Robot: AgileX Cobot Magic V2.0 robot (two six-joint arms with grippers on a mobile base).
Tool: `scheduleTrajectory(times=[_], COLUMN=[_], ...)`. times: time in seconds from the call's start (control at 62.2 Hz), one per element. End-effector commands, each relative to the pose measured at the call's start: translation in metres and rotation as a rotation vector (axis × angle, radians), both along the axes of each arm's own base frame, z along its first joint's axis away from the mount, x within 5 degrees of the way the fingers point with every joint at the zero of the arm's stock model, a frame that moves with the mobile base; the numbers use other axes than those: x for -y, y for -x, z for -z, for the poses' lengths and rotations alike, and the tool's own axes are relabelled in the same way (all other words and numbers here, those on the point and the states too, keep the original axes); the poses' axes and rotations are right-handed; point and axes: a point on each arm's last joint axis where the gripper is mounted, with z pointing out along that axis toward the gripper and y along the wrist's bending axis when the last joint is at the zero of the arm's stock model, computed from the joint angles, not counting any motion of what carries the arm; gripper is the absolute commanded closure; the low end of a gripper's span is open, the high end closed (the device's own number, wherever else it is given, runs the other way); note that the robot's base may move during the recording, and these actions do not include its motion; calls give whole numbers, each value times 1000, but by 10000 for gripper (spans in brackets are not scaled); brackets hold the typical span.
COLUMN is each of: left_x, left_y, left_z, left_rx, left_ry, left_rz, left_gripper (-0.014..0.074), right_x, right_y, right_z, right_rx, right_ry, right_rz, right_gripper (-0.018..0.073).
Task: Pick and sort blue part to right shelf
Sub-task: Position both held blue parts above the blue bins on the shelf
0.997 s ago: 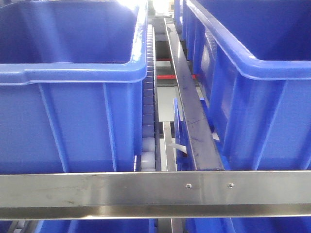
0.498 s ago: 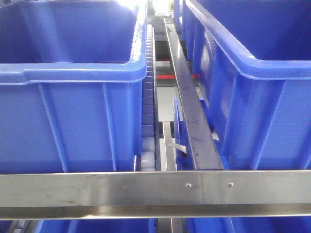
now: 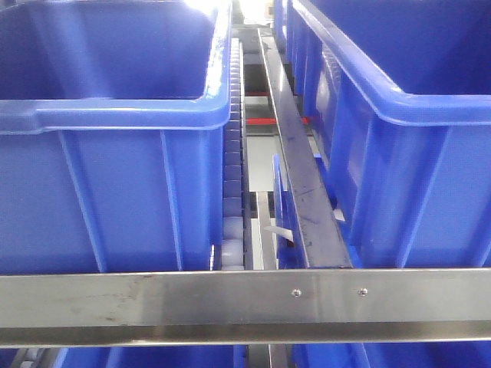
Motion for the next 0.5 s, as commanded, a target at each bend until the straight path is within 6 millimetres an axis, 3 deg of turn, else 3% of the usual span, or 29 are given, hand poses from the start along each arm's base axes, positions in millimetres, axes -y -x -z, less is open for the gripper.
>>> scheduleTrajectory(times=[0.0, 0.08, 0.193, 0.482], left_x=[3, -4, -14, 9], left_y=[-23, -48, -82, -160], left_z=[-26, -32, -27, 24], left_rx=[72, 33, -31, -230], left_ry=[43, 54, 78, -19], left_rz=[-41, -136, -226, -208], left_gripper=[356, 356, 354, 354], right_x=[0, 0, 0, 0], right_y=[3, 3, 3, 3], right_z=[-17, -17, -17, -17], right_rx=[115, 115, 115, 114], right_ry=[-6, -6, -6, -6], right_rz=[-8, -8, -8, -8], right_gripper=[415, 415, 415, 415])
